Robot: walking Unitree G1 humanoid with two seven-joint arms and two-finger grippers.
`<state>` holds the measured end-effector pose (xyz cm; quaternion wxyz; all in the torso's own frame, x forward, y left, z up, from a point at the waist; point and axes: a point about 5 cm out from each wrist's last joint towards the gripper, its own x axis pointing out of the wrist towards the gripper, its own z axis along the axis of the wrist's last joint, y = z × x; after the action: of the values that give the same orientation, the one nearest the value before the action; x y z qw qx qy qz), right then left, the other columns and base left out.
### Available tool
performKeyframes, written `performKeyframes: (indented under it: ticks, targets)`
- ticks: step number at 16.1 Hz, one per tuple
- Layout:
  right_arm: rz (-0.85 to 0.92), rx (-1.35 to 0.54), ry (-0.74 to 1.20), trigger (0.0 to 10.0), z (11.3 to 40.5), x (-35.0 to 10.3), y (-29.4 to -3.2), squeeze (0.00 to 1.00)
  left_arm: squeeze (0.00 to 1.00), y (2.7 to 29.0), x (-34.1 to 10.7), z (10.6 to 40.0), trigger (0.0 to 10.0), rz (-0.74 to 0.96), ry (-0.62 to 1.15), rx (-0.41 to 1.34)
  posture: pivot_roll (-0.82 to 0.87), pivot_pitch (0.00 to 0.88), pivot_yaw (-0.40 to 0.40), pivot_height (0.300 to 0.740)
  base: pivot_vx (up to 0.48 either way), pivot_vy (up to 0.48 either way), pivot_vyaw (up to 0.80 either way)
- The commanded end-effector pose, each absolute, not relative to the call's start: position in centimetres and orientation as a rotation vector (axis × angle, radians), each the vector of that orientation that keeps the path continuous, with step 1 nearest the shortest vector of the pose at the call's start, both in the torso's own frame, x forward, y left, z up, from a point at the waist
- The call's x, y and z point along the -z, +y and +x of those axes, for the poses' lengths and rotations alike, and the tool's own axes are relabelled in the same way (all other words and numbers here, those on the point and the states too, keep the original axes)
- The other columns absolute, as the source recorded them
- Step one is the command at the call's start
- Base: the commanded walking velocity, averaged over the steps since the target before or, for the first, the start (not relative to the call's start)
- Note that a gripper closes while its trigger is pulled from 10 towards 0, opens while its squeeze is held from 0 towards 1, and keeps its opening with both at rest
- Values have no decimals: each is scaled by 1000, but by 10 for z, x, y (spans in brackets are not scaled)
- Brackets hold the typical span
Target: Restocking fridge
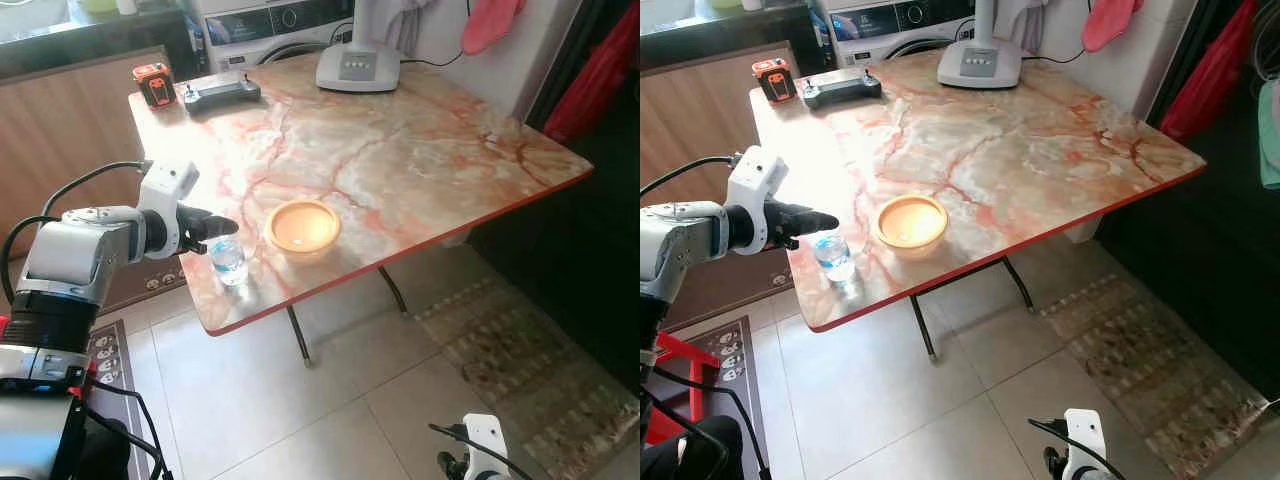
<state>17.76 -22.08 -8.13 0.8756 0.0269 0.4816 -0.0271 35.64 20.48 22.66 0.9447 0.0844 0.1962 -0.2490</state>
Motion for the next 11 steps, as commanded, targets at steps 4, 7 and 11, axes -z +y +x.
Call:
performKeyframes:
  ticks: [4,7,11]
  targets:
    - [77,75,1025,10000,171,84,-222,0,0,221,-234,355,0,163,343,379,129,76,5,740,0,0,0]
    - [85,79,1026,10000,170,85,-221,0,0,239,-254,345,0,153,250,250,130,75,8,740,0,0,0]
    - [86,79,1026,10000,170,85,-221,0,0,289,-234,322,10000,168,250,9,137,64,5,740,0,0,0]
